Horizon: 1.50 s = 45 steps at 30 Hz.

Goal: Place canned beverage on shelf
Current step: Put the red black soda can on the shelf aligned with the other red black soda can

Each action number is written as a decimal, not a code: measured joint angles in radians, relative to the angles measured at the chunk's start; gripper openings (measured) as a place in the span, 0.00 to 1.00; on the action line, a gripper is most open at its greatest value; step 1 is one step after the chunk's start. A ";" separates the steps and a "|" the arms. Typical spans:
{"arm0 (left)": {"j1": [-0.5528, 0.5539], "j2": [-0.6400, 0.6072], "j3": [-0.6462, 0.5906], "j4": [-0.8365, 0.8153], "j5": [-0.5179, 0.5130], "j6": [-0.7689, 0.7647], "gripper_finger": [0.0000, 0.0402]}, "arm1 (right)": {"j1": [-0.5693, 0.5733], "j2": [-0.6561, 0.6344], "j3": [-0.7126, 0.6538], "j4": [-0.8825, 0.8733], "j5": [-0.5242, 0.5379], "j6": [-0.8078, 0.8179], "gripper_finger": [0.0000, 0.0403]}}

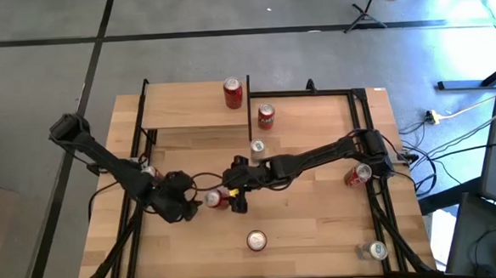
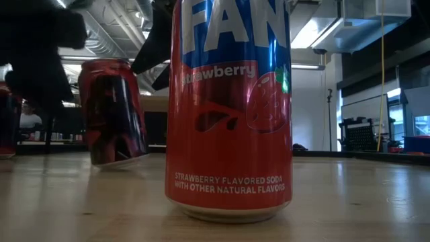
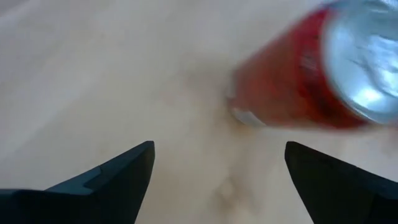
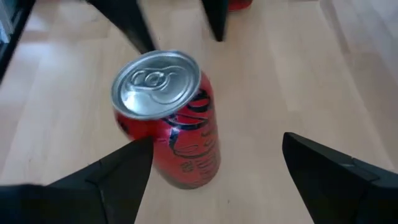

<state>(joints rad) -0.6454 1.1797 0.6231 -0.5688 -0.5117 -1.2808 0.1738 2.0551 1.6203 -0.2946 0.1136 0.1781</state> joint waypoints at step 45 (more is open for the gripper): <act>0.008 0.200 -0.001 0.084 -0.145 -0.179 0.88 | 0.000 0.026 -0.001 -0.020 -0.051 -0.081 0.86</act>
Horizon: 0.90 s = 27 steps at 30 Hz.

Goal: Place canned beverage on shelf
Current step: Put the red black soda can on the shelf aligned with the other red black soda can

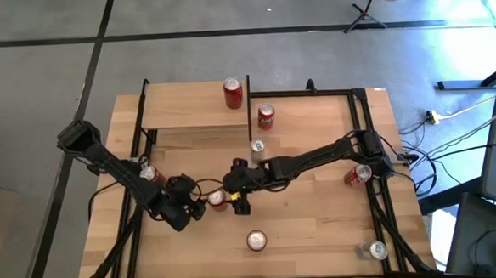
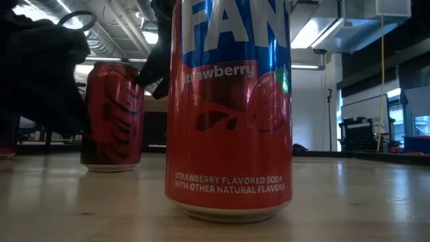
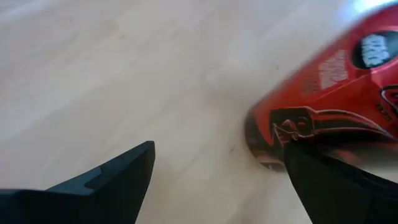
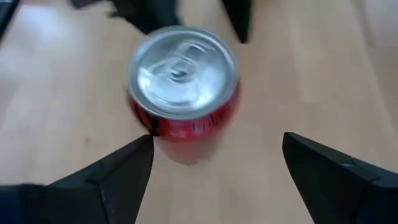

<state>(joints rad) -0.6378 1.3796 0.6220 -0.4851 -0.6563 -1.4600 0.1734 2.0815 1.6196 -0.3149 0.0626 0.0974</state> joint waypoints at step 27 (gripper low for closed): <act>-0.101 -0.321 0.001 -0.011 0.176 0.239 0.88 | 0.010 0.052 0.037 0.195 -0.027 0.051 0.86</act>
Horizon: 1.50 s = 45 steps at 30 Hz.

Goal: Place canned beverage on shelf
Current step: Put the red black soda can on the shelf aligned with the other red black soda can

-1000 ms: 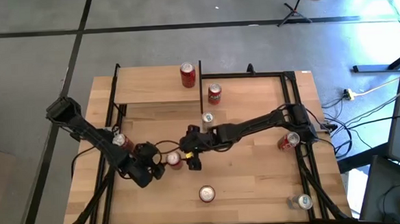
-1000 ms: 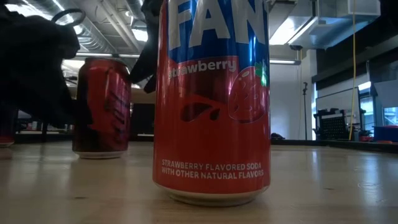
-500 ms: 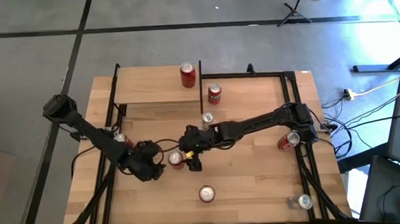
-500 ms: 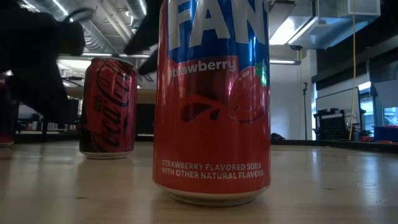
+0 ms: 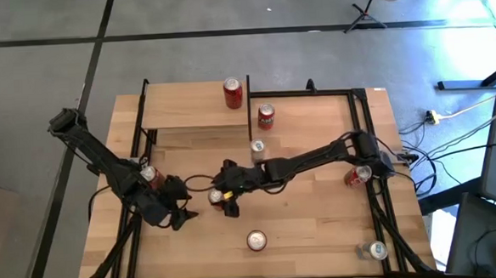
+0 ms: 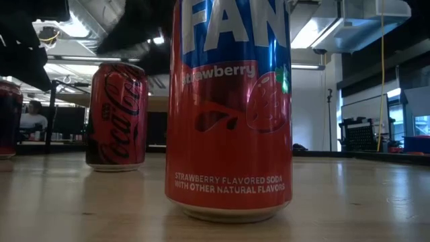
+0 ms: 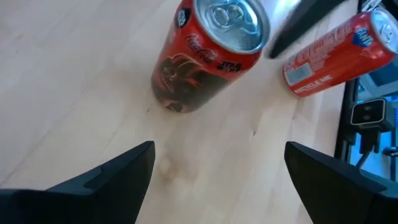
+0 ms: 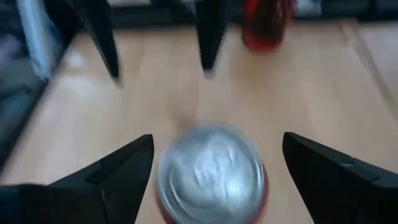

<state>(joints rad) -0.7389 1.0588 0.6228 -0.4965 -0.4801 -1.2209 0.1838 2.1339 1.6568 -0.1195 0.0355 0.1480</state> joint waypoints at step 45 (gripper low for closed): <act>-0.001 0.001 0.000 0.037 -0.013 0.026 0.88 | -0.326 -0.330 0.002 -0.172 0.113 0.023 0.67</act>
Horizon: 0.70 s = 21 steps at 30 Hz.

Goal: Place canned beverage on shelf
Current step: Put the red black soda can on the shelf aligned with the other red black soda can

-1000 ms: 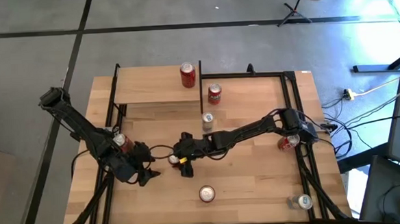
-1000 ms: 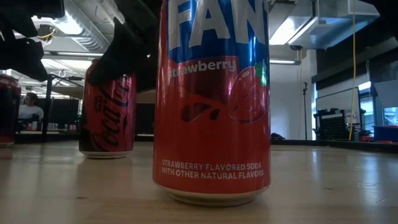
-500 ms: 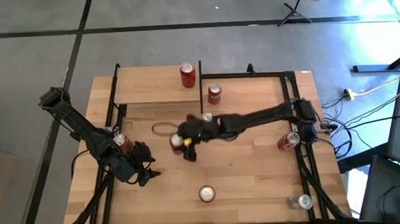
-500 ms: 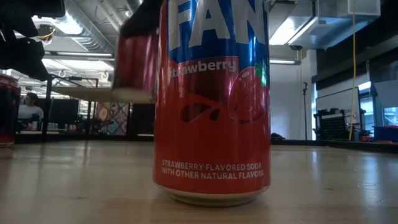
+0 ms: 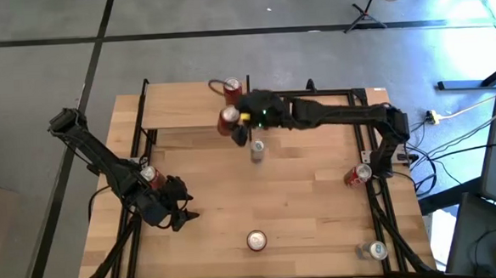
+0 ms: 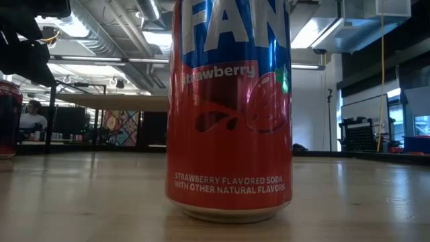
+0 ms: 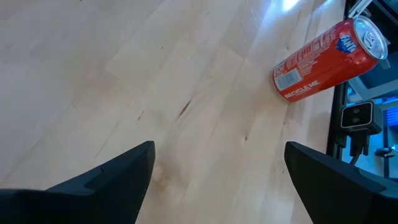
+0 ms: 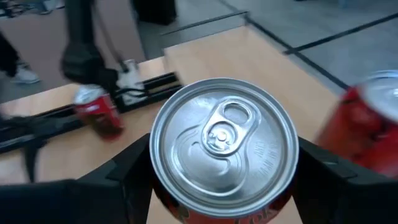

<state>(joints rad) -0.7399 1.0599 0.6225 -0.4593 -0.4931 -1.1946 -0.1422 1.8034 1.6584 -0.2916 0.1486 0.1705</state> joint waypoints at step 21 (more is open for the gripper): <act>0.000 0.000 0.000 0.000 -0.019 -0.001 0.88 | -0.101 0.103 0.209 -0.285 -0.010 -0.083 0.67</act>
<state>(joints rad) -0.7399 1.0599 0.6224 -0.4591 -0.5125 -1.1959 -0.2434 1.9068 1.8670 -0.5766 0.1386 0.0872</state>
